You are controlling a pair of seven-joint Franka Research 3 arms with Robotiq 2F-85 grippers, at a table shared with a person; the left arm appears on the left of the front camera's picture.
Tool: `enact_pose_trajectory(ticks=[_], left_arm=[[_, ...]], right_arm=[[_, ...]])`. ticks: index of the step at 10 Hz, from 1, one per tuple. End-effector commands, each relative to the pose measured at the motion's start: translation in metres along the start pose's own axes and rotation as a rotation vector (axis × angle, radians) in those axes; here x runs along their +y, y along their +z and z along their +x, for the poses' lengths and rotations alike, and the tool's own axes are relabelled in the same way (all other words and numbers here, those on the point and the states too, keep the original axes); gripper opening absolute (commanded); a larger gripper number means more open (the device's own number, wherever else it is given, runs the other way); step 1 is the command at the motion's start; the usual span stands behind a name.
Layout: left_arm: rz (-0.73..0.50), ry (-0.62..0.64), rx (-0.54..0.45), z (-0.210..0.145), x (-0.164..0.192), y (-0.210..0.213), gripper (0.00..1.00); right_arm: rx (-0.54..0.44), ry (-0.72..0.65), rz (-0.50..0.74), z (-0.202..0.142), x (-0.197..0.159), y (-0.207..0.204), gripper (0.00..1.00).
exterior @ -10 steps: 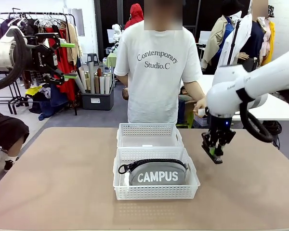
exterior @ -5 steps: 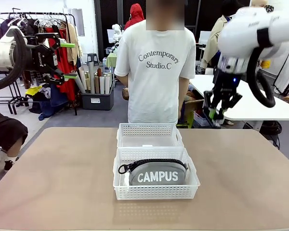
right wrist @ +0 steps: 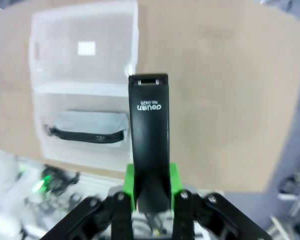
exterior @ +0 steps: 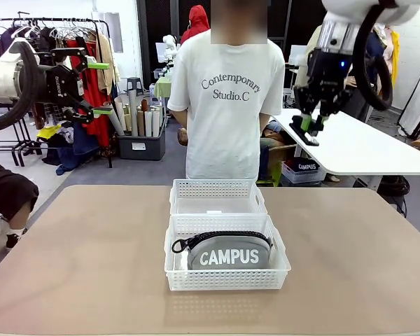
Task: Distribute items into two baskets.
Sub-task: Pick up the Stapler that the person points to, then place the picked Stapler into the Organizing basket as instructed by the person.
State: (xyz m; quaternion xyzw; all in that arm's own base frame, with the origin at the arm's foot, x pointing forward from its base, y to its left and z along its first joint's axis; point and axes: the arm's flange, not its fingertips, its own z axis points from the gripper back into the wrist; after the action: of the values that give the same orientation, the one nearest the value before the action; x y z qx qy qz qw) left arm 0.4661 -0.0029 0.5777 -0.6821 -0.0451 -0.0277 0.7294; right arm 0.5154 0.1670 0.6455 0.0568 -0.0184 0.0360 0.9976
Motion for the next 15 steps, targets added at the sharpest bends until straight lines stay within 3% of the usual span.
enact_pose_trajectory(ticks=[1,7,15], left_arm=[[-0.005,0.006,0.006,0.000,-0.002,0.001,1.00],[-0.005,0.006,0.006,0.000,-0.002,0.001,1.00],[-0.005,0.006,0.006,0.000,-0.002,0.001,1.00]], right_arm=[[-0.019,-0.023,0.003,0.022,0.013,0.029,0.00],[-0.084,-0.037,0.037,0.033,0.012,0.066,0.00],[-0.068,0.000,0.034,0.028,0.008,0.053,0.00]])
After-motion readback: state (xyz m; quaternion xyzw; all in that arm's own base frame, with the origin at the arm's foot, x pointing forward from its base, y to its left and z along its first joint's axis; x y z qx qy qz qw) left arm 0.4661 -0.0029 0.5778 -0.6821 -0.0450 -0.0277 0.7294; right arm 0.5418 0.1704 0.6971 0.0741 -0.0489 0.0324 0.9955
